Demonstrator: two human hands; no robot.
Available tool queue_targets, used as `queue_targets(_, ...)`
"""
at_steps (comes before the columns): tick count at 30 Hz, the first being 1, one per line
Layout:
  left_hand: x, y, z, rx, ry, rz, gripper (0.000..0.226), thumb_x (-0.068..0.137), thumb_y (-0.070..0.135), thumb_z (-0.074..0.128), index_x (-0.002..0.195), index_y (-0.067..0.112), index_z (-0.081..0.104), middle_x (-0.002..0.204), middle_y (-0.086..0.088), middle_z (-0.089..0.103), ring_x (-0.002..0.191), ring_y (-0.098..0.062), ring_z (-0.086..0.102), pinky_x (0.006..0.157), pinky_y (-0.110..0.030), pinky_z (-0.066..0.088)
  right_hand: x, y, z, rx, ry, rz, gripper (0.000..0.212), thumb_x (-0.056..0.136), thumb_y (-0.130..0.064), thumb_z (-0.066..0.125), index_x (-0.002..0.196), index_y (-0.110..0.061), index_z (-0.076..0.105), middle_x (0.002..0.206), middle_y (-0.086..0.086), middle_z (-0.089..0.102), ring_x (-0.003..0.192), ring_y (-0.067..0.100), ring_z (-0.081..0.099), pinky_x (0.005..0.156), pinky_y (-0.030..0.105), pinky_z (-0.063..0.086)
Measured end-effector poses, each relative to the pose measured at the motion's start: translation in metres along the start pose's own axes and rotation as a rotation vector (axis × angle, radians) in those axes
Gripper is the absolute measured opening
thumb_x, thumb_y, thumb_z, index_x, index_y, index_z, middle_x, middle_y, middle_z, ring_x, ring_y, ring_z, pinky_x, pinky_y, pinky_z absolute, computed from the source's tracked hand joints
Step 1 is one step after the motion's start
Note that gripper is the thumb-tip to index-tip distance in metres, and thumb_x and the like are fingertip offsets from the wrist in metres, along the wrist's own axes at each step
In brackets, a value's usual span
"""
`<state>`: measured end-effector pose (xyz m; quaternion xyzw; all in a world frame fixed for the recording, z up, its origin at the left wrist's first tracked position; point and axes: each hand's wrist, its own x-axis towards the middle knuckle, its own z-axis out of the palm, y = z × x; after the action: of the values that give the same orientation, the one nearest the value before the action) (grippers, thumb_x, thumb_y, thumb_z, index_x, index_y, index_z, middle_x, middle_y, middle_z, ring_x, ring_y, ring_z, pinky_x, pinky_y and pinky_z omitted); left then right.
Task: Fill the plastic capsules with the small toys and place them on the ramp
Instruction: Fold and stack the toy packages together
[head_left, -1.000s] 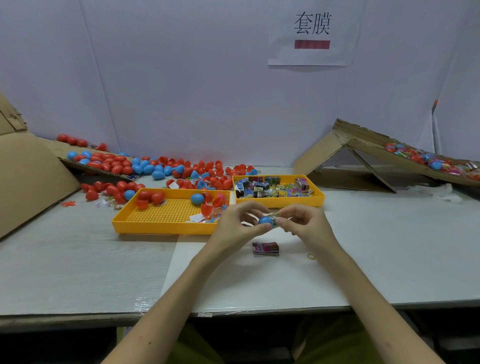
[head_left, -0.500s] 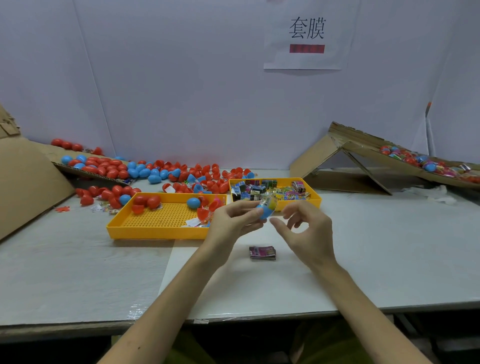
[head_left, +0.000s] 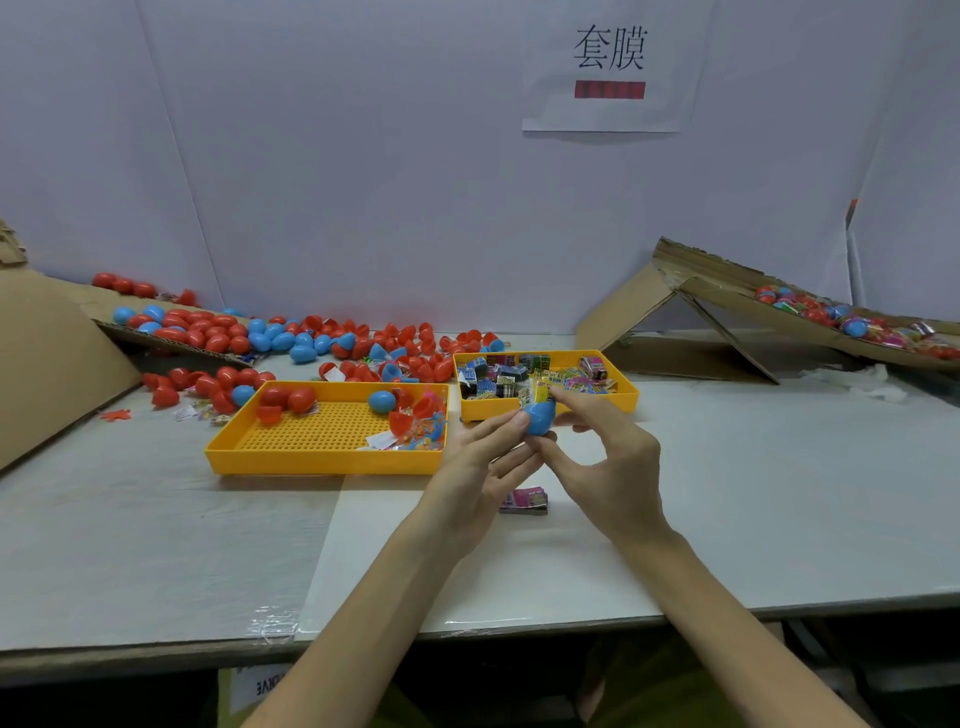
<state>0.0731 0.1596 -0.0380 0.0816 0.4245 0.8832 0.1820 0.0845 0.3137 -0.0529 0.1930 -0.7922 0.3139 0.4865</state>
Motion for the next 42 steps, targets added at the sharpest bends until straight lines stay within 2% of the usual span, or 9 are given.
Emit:
queue_targets(4, -0.0005, -0.0012, -0.0026, -0.029, -0.012, 0.002, 0.067, 0.079, 0.020, 0.075, 0.139, 0.004, 0.050, 0.120, -0.015, 0.072, 0.110, -0.026, 0.070, 0.080, -0.028, 0.060, -0.0008, -0.0008, 0.0019, -0.013, 0.006, -0.028, 0.042, 0.072, -0.006, 0.087, 0.110, 0.003, 0.072, 0.101, 0.010, 0.075, 0.095, 0.002, 0.061, 0.088, 0.007, 0.047)
queue_targets(10, -0.0012, -0.0022, -0.0035, -0.057, -0.007, -0.014, 0.051, 0.079, 0.019, 0.076, 0.126, 0.006, 0.060, 0.119, -0.016, 0.072, 0.109, -0.027, 0.071, 0.082, -0.029, 0.060, -0.0012, -0.0010, 0.0026, -0.044, 0.000, -0.029, 0.036, 0.073, -0.006, 0.082, 0.107, 0.003, 0.074, 0.103, 0.012, 0.075, 0.096, 0.012, 0.066, 0.096, 0.007, 0.045)
queue_targets(15, 0.0014, -0.0033, -0.0051, -0.088, 0.010, 0.025, 0.087, 0.079, 0.025, 0.076, 0.149, 0.022, 0.025, 0.114, -0.016, 0.073, 0.104, -0.027, 0.073, 0.074, -0.030, 0.060, -0.0017, -0.0011, 0.0031, -0.038, 0.001, -0.025, 0.036, 0.073, -0.005, 0.083, 0.107, 0.002, 0.074, 0.103, 0.010, 0.075, 0.096, 0.011, 0.066, 0.095, 0.008, 0.045)
queue_targets(18, 0.0008, -0.0029, -0.0054, -0.106, 0.000, 0.022, 0.066, 0.079, 0.022, 0.076, 0.135, 0.022, 0.039, 0.116, -0.016, 0.073, 0.107, -0.028, 0.071, 0.077, -0.029, 0.060, -0.0029, -0.0015, 0.0035, -0.050, 0.005, -0.041, 0.038, 0.073, -0.005, 0.084, 0.109, 0.001, 0.073, 0.104, 0.009, 0.074, 0.098, 0.006, 0.063, 0.096, 0.007, 0.044)
queue_targets(21, 0.0004, -0.0024, -0.0057, -0.119, -0.014, -0.005, 0.047, 0.082, 0.021, 0.075, 0.125, 0.009, 0.059, 0.118, -0.017, 0.072, 0.110, -0.027, 0.070, 0.081, -0.028, 0.060, -0.0029, -0.0020, 0.0032, -0.049, 0.014, -0.050, 0.038, 0.076, -0.006, 0.081, 0.112, 0.001, 0.072, 0.107, 0.009, 0.074, 0.101, 0.007, 0.063, 0.096, 0.009, 0.046)
queue_targets(24, 0.0008, -0.0032, -0.0056, -0.123, 0.007, -0.026, 0.022, 0.081, 0.020, 0.075, 0.101, 0.012, 0.076, 0.112, -0.014, 0.074, 0.105, -0.024, 0.072, 0.080, -0.026, 0.060, -0.0033, -0.0016, 0.0037, -0.049, 0.018, -0.064, 0.035, 0.075, -0.001, 0.082, 0.109, 0.001, 0.073, 0.107, 0.009, 0.074, 0.102, 0.008, 0.063, 0.098, 0.011, 0.045)
queue_targets(28, 0.0011, -0.0033, -0.0051, -0.110, 0.030, -0.026, 0.037, 0.076, 0.021, 0.077, 0.109, 0.007, 0.068, 0.109, -0.013, 0.075, 0.102, -0.022, 0.073, 0.075, -0.024, 0.060, -0.0042, -0.0013, 0.0031, -0.056, 0.023, -0.065, 0.034, 0.074, -0.001, 0.081, 0.107, 0.001, 0.074, 0.104, 0.010, 0.074, 0.098, 0.009, 0.063, 0.096, 0.008, 0.044)
queue_targets(34, 0.0004, -0.0035, -0.0058, -0.118, 0.021, -0.039, 0.035, 0.079, 0.018, 0.074, 0.111, 0.005, 0.068, 0.107, -0.013, 0.075, 0.099, -0.022, 0.074, 0.073, -0.024, 0.060, -0.0044, -0.0016, 0.0028, -0.057, 0.021, -0.073, 0.034, 0.072, 0.003, 0.083, 0.104, 0.002, 0.074, 0.102, 0.012, 0.075, 0.096, 0.011, 0.064, 0.095, 0.007, 0.045)
queue_targets(42, -0.0026, -0.0037, -0.0049, -0.119, -0.052, -0.076, 0.025, 0.091, 0.022, 0.065, 0.111, 0.009, 0.072, 0.115, -0.014, 0.073, 0.105, -0.020, 0.072, 0.086, -0.029, 0.059, -0.0027, -0.0052, 0.0013, -0.017, 0.018, -0.034, 0.029, 0.081, -0.012, 0.076, 0.108, -0.001, 0.074, 0.101, 0.007, 0.075, 0.093, 0.011, 0.067, 0.090, 0.017, 0.051)
